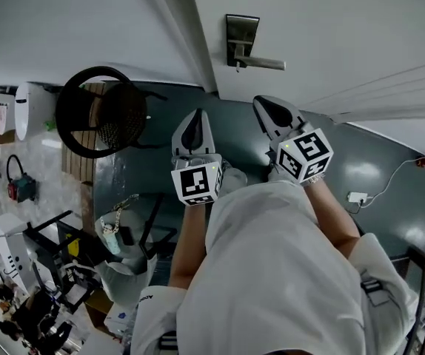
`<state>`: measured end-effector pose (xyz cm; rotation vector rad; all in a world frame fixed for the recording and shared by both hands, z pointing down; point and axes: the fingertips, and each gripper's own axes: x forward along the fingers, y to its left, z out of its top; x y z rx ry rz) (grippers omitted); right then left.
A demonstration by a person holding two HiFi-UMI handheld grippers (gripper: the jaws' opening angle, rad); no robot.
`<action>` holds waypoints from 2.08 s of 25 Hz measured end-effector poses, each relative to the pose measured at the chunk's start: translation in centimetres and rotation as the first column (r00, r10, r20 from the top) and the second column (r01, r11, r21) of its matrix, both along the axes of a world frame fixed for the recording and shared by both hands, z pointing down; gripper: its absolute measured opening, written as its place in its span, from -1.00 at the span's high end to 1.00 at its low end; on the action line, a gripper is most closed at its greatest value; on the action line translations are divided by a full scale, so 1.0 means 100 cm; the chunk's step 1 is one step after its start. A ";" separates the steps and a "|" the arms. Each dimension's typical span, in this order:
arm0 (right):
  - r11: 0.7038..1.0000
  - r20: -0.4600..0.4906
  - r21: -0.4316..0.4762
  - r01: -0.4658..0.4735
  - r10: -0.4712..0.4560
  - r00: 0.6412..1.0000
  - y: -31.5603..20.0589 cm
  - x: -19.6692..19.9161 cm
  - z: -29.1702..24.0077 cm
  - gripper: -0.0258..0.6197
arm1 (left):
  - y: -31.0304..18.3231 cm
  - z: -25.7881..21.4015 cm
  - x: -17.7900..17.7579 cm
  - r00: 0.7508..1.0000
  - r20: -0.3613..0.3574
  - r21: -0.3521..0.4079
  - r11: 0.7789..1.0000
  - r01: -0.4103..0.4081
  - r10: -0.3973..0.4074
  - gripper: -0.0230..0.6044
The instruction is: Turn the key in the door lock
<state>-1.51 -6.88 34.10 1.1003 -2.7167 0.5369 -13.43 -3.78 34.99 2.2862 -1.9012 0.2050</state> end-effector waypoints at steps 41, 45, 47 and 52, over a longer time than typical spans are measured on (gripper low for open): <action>0.782 0.732 -0.602 0.161 0.460 0.503 -0.141 -0.018 0.178 0.39 | -0.054 0.068 0.036 0.986 0.014 -0.106 0.980 -0.166 0.169 0.90; 0.772 0.795 -0.588 0.244 0.494 0.353 -0.142 -0.019 0.180 0.39 | -0.047 0.071 0.033 0.986 0.024 -0.116 0.980 -0.161 0.164 0.90; 0.772 0.816 -0.570 0.282 0.494 0.299 -0.142 -0.020 0.182 0.40 | -0.045 0.073 0.031 0.987 0.027 -0.117 0.981 -0.153 0.157 0.90; 0.788 0.869 -0.494 0.367 0.466 0.169 -0.142 -0.019 0.173 0.67 | -0.041 0.076 0.031 0.988 0.029 -0.128 0.981 -0.146 0.151 0.90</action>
